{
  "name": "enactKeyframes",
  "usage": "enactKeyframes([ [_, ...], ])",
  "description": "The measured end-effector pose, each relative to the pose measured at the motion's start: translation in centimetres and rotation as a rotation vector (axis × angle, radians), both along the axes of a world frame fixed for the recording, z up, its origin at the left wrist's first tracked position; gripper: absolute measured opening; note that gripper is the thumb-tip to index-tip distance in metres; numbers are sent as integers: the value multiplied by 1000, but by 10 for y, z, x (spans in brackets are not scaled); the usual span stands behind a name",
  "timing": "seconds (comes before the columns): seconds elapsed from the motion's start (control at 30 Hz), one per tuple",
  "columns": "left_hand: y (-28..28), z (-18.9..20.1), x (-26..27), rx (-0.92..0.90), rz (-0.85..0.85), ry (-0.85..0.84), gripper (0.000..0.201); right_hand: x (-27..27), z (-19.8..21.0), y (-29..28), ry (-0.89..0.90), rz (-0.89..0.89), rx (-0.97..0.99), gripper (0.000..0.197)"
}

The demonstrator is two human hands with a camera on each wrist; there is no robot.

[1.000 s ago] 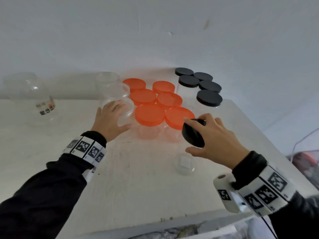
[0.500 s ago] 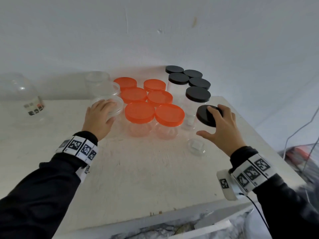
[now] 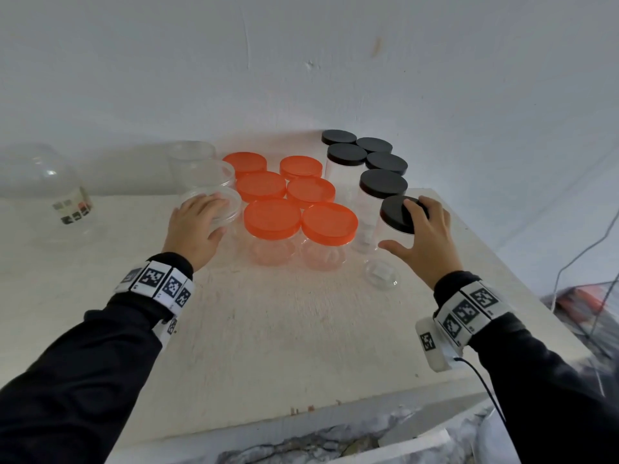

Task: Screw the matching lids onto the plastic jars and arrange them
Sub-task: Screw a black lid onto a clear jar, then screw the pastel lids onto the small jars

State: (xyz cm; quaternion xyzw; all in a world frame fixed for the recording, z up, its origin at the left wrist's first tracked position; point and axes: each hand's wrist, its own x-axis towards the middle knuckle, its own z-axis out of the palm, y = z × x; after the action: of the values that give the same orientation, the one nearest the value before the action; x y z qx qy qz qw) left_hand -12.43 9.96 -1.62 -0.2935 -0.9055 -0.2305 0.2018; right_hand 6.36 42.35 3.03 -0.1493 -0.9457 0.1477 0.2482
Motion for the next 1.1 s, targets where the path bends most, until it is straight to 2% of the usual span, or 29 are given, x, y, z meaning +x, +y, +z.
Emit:
enactKeyframes([
  [0.4,1,2,4,-2,13,-22,48,-7,2,1,-6,-11,26,81],
  [0.6,1,4,7,35,15,-52,48,-9,10,-6,-18,-60,191,92],
  [0.7,-4,5,8,148,-44,-68,45,-14,21,-24,82,23,231,84],
  [0.83,-18,9,18,262,-91,-9,45,-29,36,-61,153,211,216,65],
  [1.0,-53,16,30,285,-38,21,49,-56,39,-117,130,428,200,56],
  [1.1,-87,17,38,269,39,15,40,-74,34,-147,86,512,222,50],
])
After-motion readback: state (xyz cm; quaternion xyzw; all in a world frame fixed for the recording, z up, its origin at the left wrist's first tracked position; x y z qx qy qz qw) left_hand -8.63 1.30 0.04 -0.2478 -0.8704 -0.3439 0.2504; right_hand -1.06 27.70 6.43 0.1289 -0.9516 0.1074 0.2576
